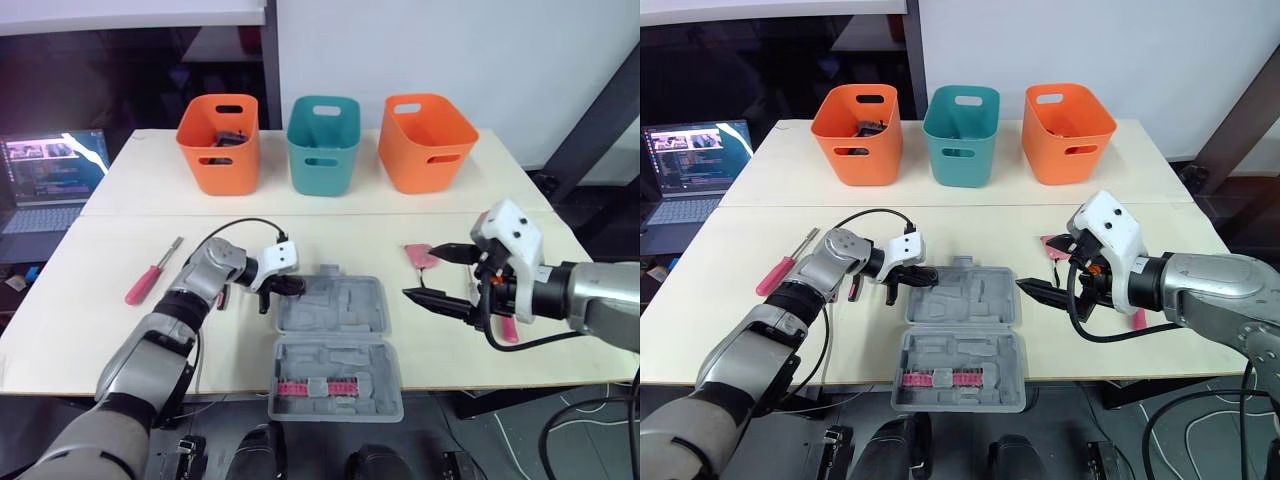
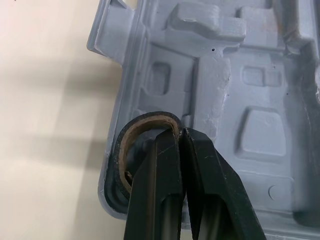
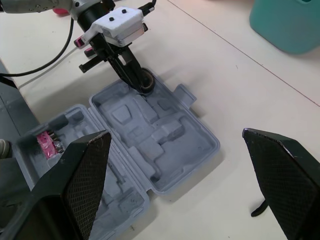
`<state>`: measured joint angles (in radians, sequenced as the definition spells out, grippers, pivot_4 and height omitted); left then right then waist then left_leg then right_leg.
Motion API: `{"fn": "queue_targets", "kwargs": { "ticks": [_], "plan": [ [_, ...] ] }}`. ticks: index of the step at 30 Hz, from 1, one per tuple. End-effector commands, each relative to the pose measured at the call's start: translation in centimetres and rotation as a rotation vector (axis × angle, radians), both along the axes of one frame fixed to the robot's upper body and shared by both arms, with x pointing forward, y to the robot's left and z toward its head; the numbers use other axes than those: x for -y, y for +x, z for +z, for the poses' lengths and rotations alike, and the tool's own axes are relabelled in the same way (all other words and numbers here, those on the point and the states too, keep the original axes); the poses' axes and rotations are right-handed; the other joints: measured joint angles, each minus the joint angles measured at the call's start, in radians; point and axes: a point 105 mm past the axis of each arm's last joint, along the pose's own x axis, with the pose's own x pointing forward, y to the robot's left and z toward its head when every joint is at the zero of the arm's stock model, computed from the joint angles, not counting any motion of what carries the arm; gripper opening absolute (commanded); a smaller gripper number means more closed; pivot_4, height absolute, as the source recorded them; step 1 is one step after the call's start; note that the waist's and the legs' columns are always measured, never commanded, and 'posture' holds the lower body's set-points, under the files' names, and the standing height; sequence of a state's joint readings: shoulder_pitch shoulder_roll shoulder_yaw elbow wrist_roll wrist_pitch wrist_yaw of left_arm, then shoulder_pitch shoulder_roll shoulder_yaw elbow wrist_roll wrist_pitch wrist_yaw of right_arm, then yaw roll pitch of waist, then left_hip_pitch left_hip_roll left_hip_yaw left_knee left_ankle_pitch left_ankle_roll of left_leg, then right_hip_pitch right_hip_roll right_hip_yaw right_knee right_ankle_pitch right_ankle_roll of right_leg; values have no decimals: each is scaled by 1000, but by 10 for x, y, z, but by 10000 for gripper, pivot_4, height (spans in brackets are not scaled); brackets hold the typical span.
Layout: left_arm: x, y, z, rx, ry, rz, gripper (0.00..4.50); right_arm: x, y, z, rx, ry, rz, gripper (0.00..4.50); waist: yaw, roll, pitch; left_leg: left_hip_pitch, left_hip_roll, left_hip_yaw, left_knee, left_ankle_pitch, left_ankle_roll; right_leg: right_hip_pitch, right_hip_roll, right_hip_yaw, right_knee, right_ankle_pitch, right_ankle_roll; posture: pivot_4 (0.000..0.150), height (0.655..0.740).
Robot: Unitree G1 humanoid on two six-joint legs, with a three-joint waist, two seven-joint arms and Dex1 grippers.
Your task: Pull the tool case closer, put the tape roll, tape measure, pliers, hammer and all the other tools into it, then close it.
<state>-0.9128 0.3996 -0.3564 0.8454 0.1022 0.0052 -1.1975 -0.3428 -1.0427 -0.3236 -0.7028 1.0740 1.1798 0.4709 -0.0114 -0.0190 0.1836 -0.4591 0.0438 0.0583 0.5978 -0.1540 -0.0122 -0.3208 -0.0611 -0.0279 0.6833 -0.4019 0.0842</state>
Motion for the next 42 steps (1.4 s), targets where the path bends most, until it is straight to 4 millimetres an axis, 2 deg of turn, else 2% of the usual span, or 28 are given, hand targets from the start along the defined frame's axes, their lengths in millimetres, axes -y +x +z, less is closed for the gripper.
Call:
{"fn": "queue_targets", "kwargs": {
  "ticks": [1,3,8,15,19,28,36,39,41,42],
  "plan": [
    [3,6,24,59,-41,-13,18887,-1,0,10,55,-7,6,45000,0,0,0,0,0,0,0,0,0,0,0,0,0,0,0,1500,7400],
    [1,4,28,42,-47,-26,30208,-1,0,10,55,-7,6,45000,0,0,0,0,0,0,0,0,0,0,0,0,0,0,0,1500,7400],
    [-5,3,35,21,-75,-16,30208,-1,0,7,48,-7,5,45000,0,0,0,0,0,0,0,0,0,0,0,0,0,0,0,1500,7400],
    [-8,2,46,4,-213,25,30208,-2,0,6,46,-6,8,45000,0,0,0,0,0,0,0,0,0,0,0,0,1,0,0,1500,7400],
    [-14,3,36,7,-245,71,18390,-3,0,5,45,-4,10,45000,0,0,0,0,0,0,1,0,0,0,0,0,1,0,0,1500,7400],
    [-20,5,20,9,-275,132,18390,-3,0,6,45,-4,10,45000,1,0,0,0,0,0,1,0,0,0,0,0,1,0,0,1500,7400],
    [-5,8,10,18,-346,150,18390,-3,2,7,56,-6,6,45000,1,0,0,0,0,0,2,0,0,0,0,-1,1,0,0,1500,7400],
    [-7,8,5,18,-346,161,18390,-3,2,8,60,-7,2,45000,-1,0,0,0,0,0,2,0,0,0,0,-1,2,0,0,1500,7400],
    [-9,9,5,15,-358,175,13003,-2,2,8,60,-8,1,45000,-2,0,0,0,0,0,2,0,0,0,1,-1,2,0,0,1500,7400],
    [-9,9,5,15,-361,176,8906,-2,2,8,60,-8,0,45000,-1,0,0,0,0,0,2,0,0,0,1,-2,2,0,0,1500,7400]
  ]
}}
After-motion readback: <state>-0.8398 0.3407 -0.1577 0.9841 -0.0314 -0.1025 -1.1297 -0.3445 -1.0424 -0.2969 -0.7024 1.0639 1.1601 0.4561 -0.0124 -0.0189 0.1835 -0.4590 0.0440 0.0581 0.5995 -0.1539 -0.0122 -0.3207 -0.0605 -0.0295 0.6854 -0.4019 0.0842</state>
